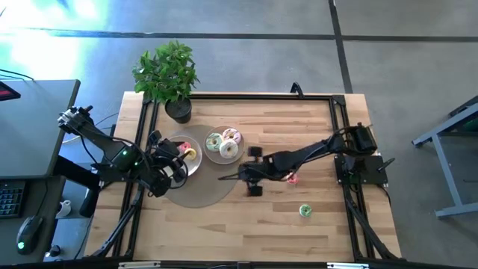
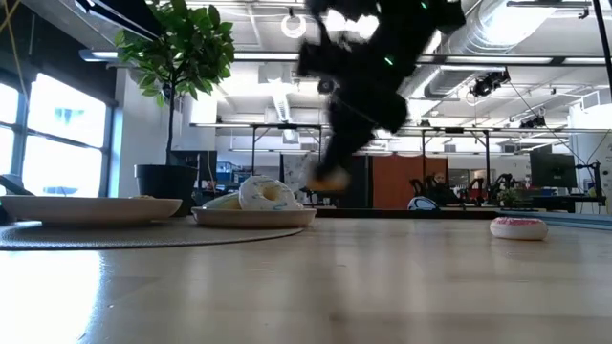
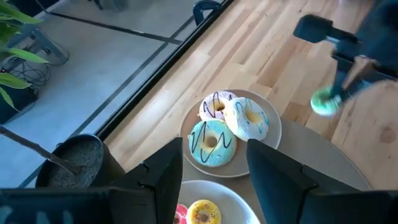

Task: Pick & Place donuts
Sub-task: Put the top small green donut on the white plate

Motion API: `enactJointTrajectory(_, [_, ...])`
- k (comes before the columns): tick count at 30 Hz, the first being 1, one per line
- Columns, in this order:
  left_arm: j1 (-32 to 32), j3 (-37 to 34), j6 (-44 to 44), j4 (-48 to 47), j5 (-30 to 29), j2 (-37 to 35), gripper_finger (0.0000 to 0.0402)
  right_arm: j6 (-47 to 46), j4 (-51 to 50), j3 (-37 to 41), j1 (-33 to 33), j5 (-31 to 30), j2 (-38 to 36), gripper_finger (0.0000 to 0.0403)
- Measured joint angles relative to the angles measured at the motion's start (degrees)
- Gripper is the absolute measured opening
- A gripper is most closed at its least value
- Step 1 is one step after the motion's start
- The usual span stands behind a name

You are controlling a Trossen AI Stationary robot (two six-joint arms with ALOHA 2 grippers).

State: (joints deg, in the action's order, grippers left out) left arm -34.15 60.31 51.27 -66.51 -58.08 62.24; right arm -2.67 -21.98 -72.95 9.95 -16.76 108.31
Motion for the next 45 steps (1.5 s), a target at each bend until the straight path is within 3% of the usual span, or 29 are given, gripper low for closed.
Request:
enactJointTrajectory(5, [0.0,-0.02,0.0,0.73,0.19,0.0,0.0174,12.06,31.41,0.71,2.34,-3.47,1.14,0.001])
enactJointTrajectory(9, [0.0,-0.02,0.0,0.64,2.5,-0.14,0.0174,14.55,48.45,0.88,2.09,8.15,5.08,0.0019])
enactJointTrajectory(10, [-0.01,-0.01,0.01,0.63,3.06,-0.27,0.0174,14.57,50.02,0.73,2.07,8.64,6.3,0.0016])
enactJointTrajectory(16, [0.0,0.02,-0.04,0.39,7.25,-2.32,0.0174,17.52,42.47,-9.69,0.52,3.75,14.01,0.001])
enactJointTrajectory(24, [0.0,0.04,-0.02,0.6,6.1,-2.56,0.0174,18.97,32.9,-31.2,-2.93,1.41,29.08,0.0006])
enactJointTrajectory(30, [0.0,0.04,-0.01,0.58,7.23,-2.49,0.0174,19.49,28.12,-42.8,-5.22,-0.44,37.73,0.0005])
enactJointTrajectory(37, [0.0,0.04,-0.04,0.49,8.5,-2.49,0.0174,15.7,26.48,-44.26,-5.77,4.9,38.75,0.0011])
enactJointTrajectory(45, [0.0,0.04,-0.17,0.44,8.51,-2.49,0.0174,14.73,21.77,-44.19,-6.29,3.91,39.5,0.0018])
